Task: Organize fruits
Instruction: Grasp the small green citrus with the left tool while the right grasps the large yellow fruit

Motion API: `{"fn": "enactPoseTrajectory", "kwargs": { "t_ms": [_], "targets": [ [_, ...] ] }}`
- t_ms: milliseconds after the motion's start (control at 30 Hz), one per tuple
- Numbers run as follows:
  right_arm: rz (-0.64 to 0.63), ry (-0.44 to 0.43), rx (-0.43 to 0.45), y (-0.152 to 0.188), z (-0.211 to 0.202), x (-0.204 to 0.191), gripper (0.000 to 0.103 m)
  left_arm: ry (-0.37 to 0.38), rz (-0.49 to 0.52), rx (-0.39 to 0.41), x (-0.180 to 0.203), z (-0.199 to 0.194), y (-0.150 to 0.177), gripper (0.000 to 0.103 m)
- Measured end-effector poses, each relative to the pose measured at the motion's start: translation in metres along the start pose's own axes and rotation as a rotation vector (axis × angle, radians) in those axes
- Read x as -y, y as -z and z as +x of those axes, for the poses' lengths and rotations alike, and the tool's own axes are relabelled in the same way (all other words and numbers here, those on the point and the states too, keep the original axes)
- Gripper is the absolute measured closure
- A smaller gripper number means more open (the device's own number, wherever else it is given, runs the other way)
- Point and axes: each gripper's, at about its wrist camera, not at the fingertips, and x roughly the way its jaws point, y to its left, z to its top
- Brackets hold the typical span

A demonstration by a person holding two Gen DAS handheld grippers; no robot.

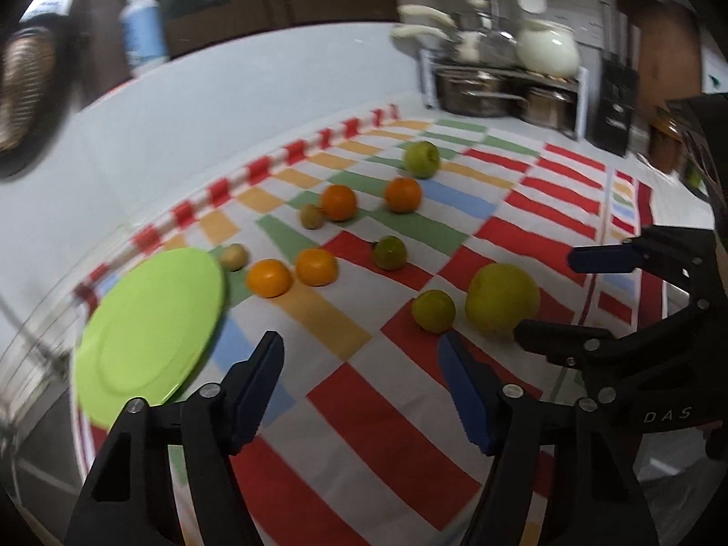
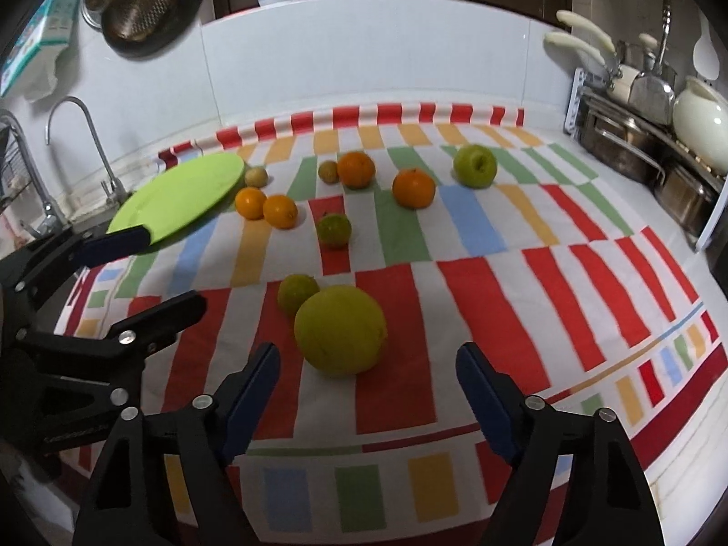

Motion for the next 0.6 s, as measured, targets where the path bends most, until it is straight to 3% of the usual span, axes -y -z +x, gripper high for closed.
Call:
{"fn": "enactPoseTrajectory", "kwargs": {
  "t_ms": [133, 367, 533, 600],
  "targets": [
    [-0.001, 0.004, -0.027, 0.001, 0.013, -0.005, 0.03, 0.068, 0.062, -0.015, -0.002, 0.018, -0.004, 0.042],
    [0.006, 0.013, -0.032, -0.003, 0.026, -0.008, 0.036, 0.152, 0.067, -0.045, -0.01, 0.037, -0.008, 0.047],
    [-0.003, -0.023, -0.033, -0.006, 0.031, -0.01, 0.051, 0.185, 0.072, -0.052, -0.011, 0.042, -0.01, 0.049],
    [-0.002, -0.021, -0.031, -0.007, 0.031, -0.01, 0.051, 0.203, 0.072, -0.057, -0.01, 0.044, -0.011, 0.049]
  ]
}}
